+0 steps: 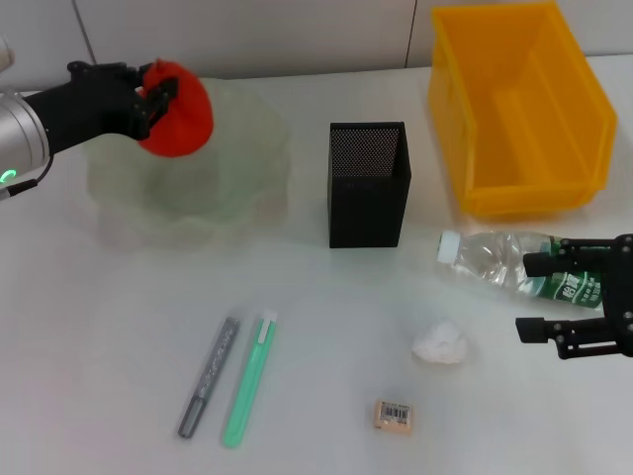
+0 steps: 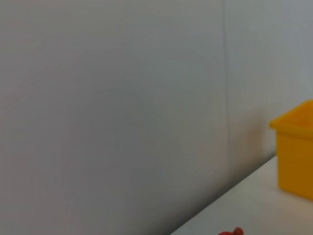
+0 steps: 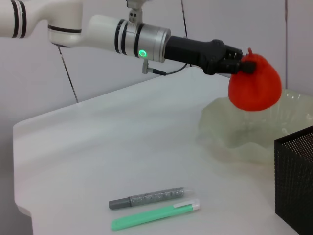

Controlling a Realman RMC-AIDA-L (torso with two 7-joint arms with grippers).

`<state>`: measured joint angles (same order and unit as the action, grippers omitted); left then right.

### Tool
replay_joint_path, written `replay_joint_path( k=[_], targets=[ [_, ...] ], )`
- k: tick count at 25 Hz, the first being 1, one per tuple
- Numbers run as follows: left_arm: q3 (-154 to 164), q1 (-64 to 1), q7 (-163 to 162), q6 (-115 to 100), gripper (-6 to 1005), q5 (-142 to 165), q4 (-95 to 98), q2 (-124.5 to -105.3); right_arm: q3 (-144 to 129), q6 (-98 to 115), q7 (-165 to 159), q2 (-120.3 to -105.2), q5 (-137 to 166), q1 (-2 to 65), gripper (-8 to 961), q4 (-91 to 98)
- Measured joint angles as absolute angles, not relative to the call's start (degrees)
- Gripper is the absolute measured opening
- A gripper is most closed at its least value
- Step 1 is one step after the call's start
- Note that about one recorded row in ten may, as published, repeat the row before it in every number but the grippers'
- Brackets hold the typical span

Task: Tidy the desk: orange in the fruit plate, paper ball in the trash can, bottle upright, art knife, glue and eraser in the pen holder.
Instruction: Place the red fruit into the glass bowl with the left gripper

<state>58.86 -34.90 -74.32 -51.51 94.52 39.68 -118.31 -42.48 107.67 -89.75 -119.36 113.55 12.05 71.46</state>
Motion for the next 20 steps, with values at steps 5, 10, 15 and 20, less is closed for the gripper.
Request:
replay_joint_path(
  k=[5,10,15,20],
  targets=[
    [59.1,-35.2,-74.1,-47.8,250,95.0,37.6,-118.23,-42.5,107.7,-89.8,-119.36,113.7,12.7,775,70.5],
    [59.8,-35.6,-72.3,-46.3,251,95.1,36.0,-118.43,-42.5,107.5,-89.8,-119.31,113.7,13.1,775,69.6],
    [62.4,-36.8,-72.1,-45.3,252,95.1,34.9,-118.59,-42.5,107.5,-89.8,-119.28,113.7,13.1,774,69.6],
    [65.2,-37.9,-72.7,-42.1,253,94.8,34.8,-118.83,-42.5,107.6,-89.9,-119.26,113.7,12.8,774,69.5]
  ],
)
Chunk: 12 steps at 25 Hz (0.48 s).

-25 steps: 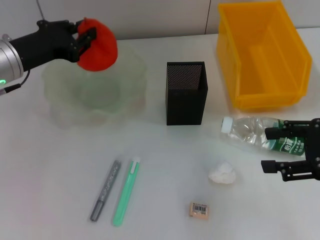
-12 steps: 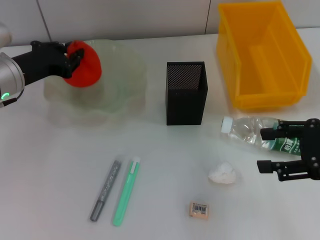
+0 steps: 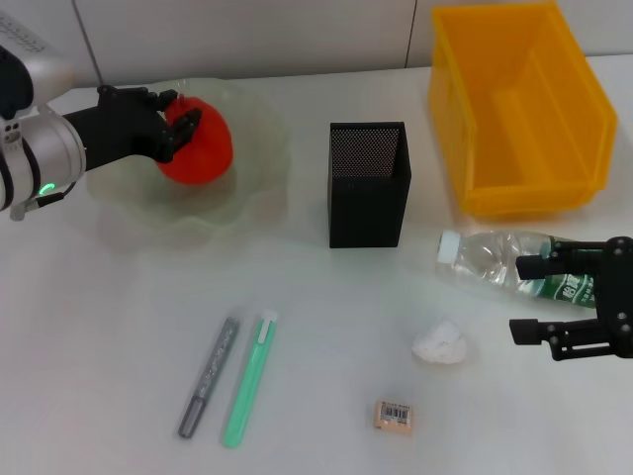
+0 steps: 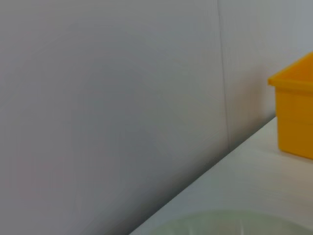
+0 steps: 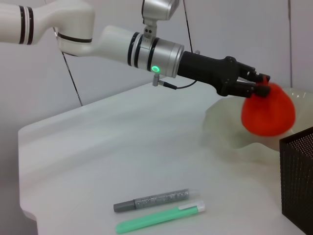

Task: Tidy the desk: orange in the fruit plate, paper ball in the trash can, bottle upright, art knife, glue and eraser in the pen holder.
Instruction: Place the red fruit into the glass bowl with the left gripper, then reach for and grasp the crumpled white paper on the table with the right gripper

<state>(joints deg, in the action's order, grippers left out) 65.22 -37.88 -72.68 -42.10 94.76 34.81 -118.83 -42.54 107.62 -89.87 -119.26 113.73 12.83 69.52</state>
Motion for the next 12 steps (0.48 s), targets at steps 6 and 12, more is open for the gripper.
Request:
replay_joint_path(
  k=[6,12],
  targets=[
    [66.9,-38.2,-73.3,-39.3,369,94.7,34.8,-118.91,-42.5,107.7,-89.9,-119.32,113.7,12.5,775,69.4],
    [66.5,-37.5,-74.6,-40.2,533,93.6,35.9,-118.84,-42.2,107.4,-89.7,-119.21,113.7,12.6,774,69.4]
  ],
)
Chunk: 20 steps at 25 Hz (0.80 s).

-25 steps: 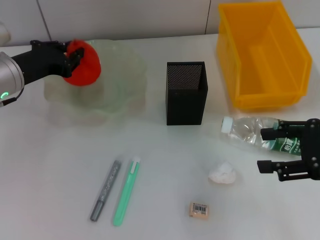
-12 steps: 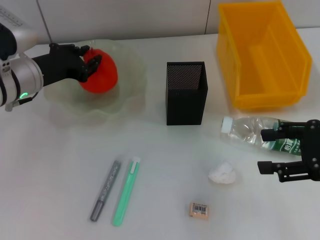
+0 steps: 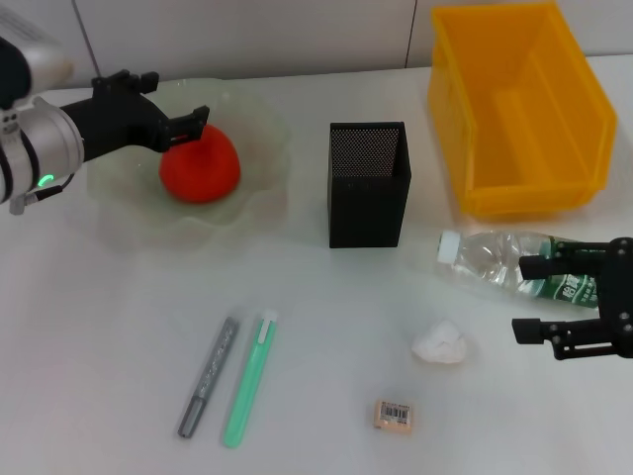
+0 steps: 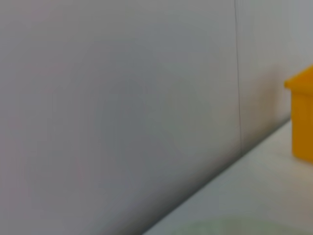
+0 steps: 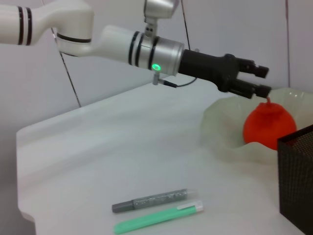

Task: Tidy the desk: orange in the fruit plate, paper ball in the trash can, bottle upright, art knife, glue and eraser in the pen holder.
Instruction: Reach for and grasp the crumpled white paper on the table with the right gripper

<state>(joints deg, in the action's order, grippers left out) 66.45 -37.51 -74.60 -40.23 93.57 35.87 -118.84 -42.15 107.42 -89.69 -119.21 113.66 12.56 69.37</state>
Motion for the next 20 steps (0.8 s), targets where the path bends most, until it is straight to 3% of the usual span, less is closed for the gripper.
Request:
replay_joint_path(
  k=[2,7,15,20],
  targets=[
    [66.5,-36.0,-76.5,-42.9,670,92.0,38.4,-118.6,-42.1,107.3,-89.6,-119.2,113.7,12.6,774,69.4],
    [66.4,-32.1,-82.8,-55.4,832,91.7,46.7,-118.16,-41.9,106.9,-89.6,-119.15,114.0,12.6,774,69.3],
    [65.9,-31.3,-91.3,-81.6,831,92.1,54.0,-116.16,-42.3,104.4,-91.0,-119.26,115.8,13.2,775,69.5],
    [66.1,-30.9,-87.1,-91.9,831,92.2,53.7,-115.89,-42.5,102.6,-98.7,-119.15,118.1,15.0,775,72.0]
  ],
)
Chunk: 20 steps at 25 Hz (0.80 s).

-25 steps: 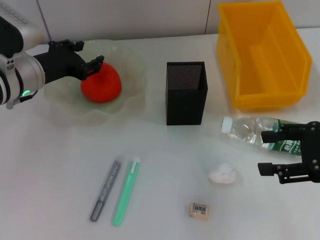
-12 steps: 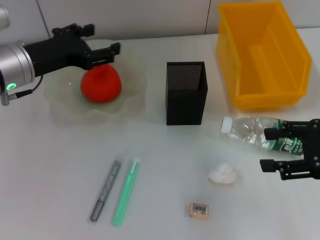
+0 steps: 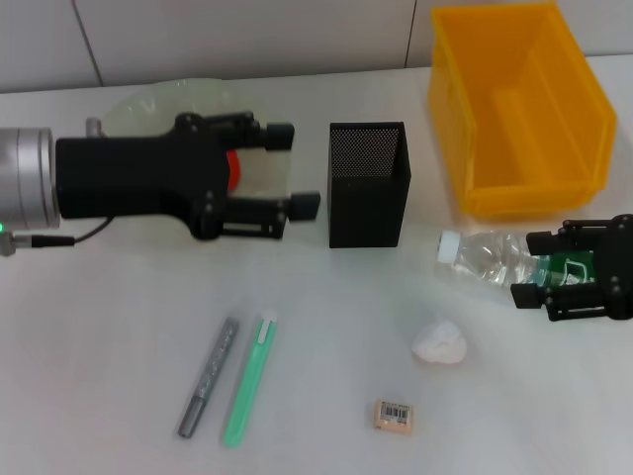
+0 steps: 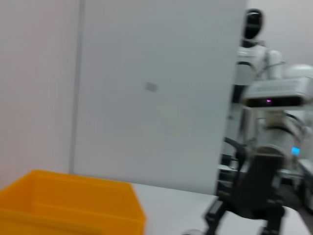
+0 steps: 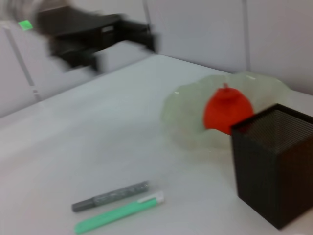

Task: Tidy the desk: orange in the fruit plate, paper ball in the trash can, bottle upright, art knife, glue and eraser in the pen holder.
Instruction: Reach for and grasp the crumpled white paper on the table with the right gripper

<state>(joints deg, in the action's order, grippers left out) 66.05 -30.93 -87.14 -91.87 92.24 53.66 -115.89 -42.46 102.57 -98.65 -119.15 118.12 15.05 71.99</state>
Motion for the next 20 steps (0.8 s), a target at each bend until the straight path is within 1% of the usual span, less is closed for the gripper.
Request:
replay_joint_path(
  k=[4,7,10,14,17,20],
  targets=[
    [66.0,-30.1,-85.0,-94.9,830,92.9,52.7,-116.01,-42.6,102.6,-102.3,-119.24,120.8,16.7,775,73.4],
    [65.9,-29.1,-84.3,-95.3,830,94.3,52.3,-116.5,-44.0,103.2,-105.7,-119.26,121.6,17.9,775,75.2],
    [65.7,-28.0,-84.1,-95.2,830,94.9,52.2,-116.99,-49.7,104.9,-113.2,-119.22,121.7,18.6,774,81.7],
    [65.5,-27.3,-84.0,-95.3,829,94.9,52.2,-117.04,-54.5,105.6,-119.5,-119.26,123.4,19.6,774,87.6],
    [65.5,-26.8,-84.0,-95.6,829,94.7,52.2,-117.19,-59.1,105.6,-124.8,-119.27,127.2,20.9,774,91.9],
    [65.5,-26.2,-84.0,-96.0,829,94.9,52.3,-117.75,-65.9,105.6,-131.3,-119.21,134.9,23.2,774,94.4]
  ],
)
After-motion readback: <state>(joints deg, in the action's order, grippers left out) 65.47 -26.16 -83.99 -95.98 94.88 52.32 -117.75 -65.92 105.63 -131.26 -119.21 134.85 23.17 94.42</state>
